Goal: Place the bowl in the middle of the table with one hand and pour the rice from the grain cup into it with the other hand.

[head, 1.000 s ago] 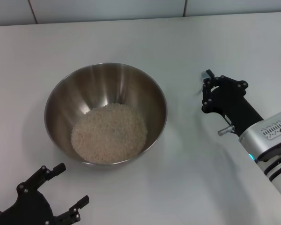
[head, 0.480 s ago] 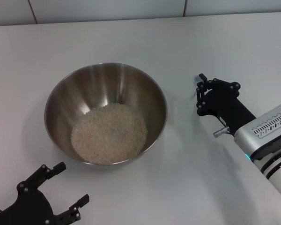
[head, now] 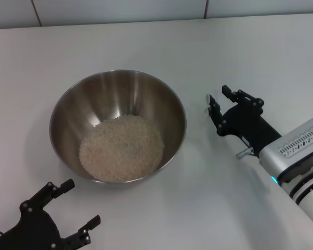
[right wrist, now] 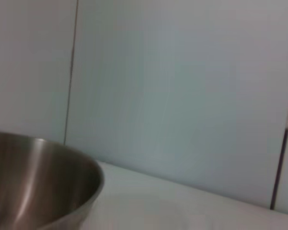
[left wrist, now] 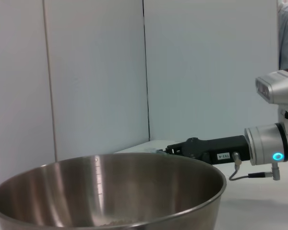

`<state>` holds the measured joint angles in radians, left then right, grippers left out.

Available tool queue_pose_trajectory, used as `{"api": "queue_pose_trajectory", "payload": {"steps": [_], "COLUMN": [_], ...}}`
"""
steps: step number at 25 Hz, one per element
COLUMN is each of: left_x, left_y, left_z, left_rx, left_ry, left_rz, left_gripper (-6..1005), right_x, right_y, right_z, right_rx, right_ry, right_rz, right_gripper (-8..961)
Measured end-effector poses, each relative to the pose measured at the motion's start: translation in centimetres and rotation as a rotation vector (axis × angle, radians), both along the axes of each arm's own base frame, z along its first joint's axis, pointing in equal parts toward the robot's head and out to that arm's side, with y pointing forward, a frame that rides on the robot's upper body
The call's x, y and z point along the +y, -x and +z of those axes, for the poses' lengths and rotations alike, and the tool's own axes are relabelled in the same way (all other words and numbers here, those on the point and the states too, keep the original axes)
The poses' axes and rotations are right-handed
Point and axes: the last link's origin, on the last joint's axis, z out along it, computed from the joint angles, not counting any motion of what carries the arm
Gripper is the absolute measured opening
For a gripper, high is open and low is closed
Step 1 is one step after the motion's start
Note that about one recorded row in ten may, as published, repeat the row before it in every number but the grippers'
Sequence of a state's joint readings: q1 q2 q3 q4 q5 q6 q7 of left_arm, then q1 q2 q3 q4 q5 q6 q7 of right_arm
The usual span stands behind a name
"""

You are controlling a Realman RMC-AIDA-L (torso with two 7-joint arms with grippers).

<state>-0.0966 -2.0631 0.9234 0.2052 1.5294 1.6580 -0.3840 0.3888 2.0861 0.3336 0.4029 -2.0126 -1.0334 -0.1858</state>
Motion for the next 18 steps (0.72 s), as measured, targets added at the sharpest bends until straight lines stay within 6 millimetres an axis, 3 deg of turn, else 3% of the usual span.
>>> {"api": "queue_pose_trajectory", "payload": {"steps": [4,7,12,13,18], "left_x": [0.0,0.0,0.0,-0.1,-0.2], "left_y": [0.0,0.0,0.0,0.0,0.1], "left_z": [0.0,0.0,0.0,0.0,0.1], "left_rx": [-0.003,-0.004,-0.004,-0.004,-0.003], "left_ry": [0.003,0.003,0.003,0.003,0.003], "left_rz": [0.005,0.004,0.004,0.005,0.009], "left_gripper": [866,866,866,866,866], "right_x": [-0.7,-1.5,-4.7,-6.0,-8.2], "right_y": [-0.3,-0.6,-0.8,-0.9,-1.8], "right_z": [-0.2,0.0,1.4,2.0,3.1], "right_rx": [0.000,0.020,0.082,0.110,0.163], "right_ry": [0.010,-0.004,-0.083,-0.092,0.002], "right_rz": [-0.004,-0.013,0.053,0.090,0.183], "right_gripper": [245,450,624,625,632]}}
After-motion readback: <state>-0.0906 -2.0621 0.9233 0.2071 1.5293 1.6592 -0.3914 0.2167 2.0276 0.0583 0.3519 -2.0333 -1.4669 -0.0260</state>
